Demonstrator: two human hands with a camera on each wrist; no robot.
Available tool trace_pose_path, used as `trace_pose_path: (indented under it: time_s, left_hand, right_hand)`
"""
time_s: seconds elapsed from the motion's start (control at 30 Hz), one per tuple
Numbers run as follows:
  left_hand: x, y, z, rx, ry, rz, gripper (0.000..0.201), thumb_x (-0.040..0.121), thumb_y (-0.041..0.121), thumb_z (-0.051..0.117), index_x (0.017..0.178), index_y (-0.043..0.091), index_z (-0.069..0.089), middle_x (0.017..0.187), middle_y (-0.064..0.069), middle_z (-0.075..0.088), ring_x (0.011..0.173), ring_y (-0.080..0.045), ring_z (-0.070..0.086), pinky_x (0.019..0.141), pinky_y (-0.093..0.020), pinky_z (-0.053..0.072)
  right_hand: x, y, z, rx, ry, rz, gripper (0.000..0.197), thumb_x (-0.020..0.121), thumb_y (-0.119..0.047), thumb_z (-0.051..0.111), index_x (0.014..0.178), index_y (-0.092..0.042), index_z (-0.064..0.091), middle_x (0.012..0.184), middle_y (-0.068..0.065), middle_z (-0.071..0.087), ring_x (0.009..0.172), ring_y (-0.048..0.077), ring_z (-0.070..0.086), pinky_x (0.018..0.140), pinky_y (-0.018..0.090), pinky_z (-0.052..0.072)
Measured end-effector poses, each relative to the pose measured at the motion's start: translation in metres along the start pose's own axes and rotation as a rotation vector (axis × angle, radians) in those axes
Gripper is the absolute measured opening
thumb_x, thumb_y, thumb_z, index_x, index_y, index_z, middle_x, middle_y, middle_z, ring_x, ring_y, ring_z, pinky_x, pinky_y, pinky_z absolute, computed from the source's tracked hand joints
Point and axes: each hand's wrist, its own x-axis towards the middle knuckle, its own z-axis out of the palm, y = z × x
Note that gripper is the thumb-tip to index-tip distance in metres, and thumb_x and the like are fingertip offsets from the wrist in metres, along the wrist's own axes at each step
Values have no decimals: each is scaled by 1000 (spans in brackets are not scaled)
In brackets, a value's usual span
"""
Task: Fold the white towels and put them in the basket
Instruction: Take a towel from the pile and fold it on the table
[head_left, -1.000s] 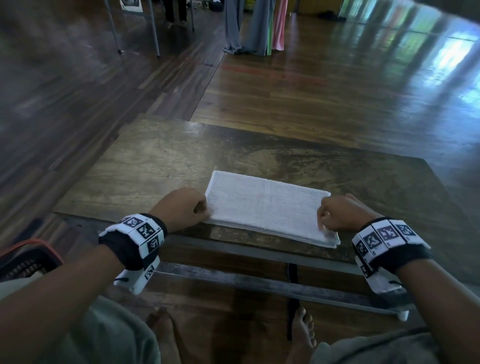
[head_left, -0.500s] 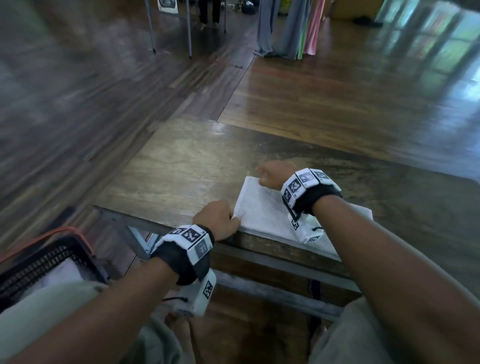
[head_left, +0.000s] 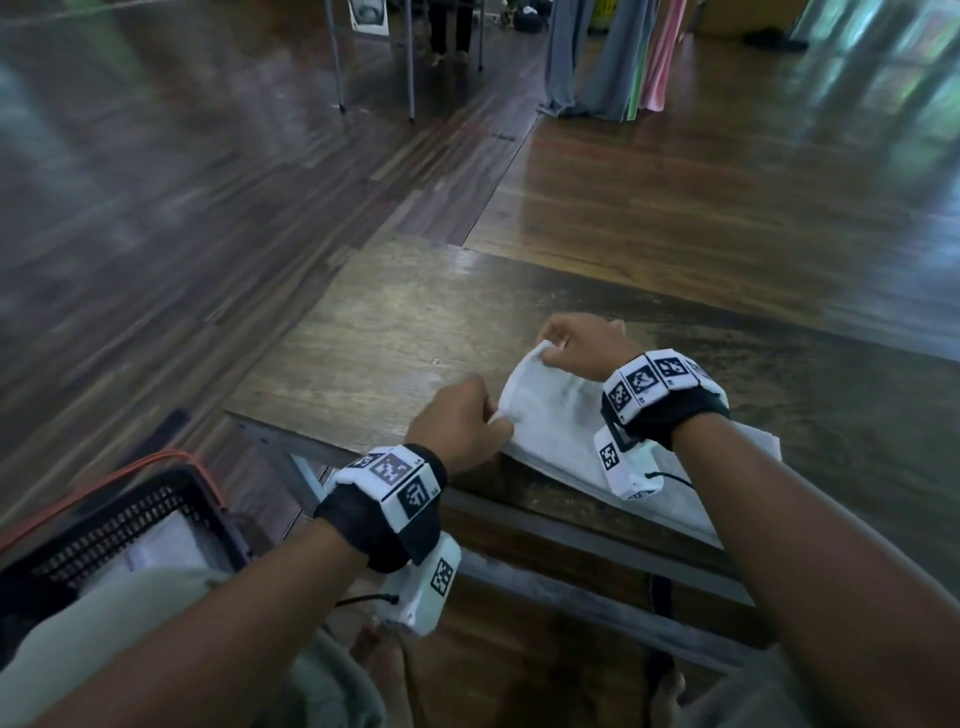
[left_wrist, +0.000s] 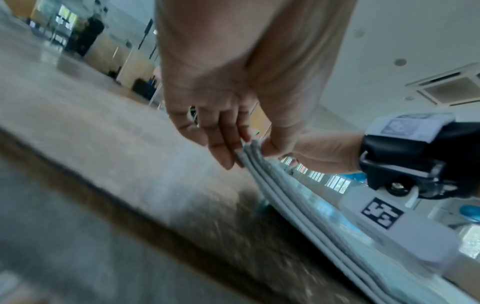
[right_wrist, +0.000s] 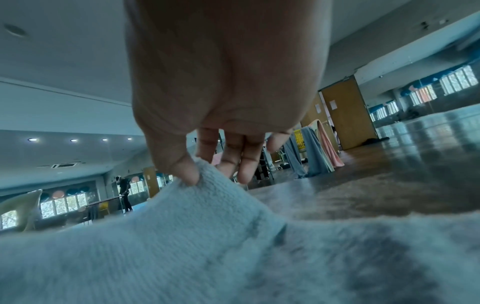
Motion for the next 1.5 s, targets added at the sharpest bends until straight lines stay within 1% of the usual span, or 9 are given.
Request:
trace_pose_path:
  time_s: [0.13,0.23,0.4,0.5,0.73,0.9,1.07,1.27,1.5]
  left_hand:
    - [-2,10,-23,50,386,142,16,77,24,61,81,20,47,71,3,58,64,-19,55,54,-32,42]
    - [-4,19,-31,-92,474,321,19,73,15,65,82,18,48,74,4,56,67,-16,56,59,-32,48]
    - [-19,43,-5,-114,299,609,24,74,12,70,90,19,54,84,7,58,71,-4,52,66,-12,42]
    - [-23,53,24,-59,166,682,23,75,15,72,94,17,60,89,4,63,77,-9,55,69,-20,46]
    - [-34,65,72,134,10,802,17,76,15,67,92,15,60,89,0,65,81,-18,55,71,-23,33]
    - [-38,61,87,198,-18,897,18,73,27,55,90,22,52,85,3,62,78,-9,46,69,-22,30]
    - [-39,58,93,270,-53,904,29,67,20,73,88,22,53,84,4,62,74,-13,51,69,-21,26]
    - [-40,57,104,300,-87,919,27,68,23,74,88,21,56,83,7,63,76,-11,52,72,-23,30]
    - [-34,65,103,281,-186,850,16,80,35,66,91,25,62,83,12,65,78,-7,57,75,-22,32]
  right_hand:
    - [-11,3,-28,141,171,-68,11,81,-17,58,91,-18,61,84,-6,57,86,15,51,88,29,32]
    - [-23,16,-52,196,210,-76,10,80,-18,59,87,-24,62,71,-12,47,75,10,46,81,33,35]
    - [-55,48,-70,387,118,-60,6,85,-12,63,90,-16,61,72,-2,55,55,2,47,57,16,38]
    - [-70,73,-69,511,21,12,12,86,-5,63,81,-15,58,76,3,60,50,-6,53,52,6,41]
    - [-99,107,-54,641,-29,187,14,90,-13,57,77,-13,62,70,0,61,51,-4,56,54,11,43]
    - [-114,127,-42,556,-24,241,15,84,-6,63,72,-14,60,69,0,62,53,0,55,59,13,44]
    - [-119,136,-28,520,-110,261,18,84,-1,63,75,-14,54,65,9,57,55,15,50,61,24,42]
    - [-121,143,-20,479,-88,249,20,83,-3,64,75,-18,54,69,-2,57,49,-2,54,59,17,44]
    - [-125,143,-2,292,80,341,18,77,-22,72,71,-28,55,77,-11,60,82,12,58,83,32,44]
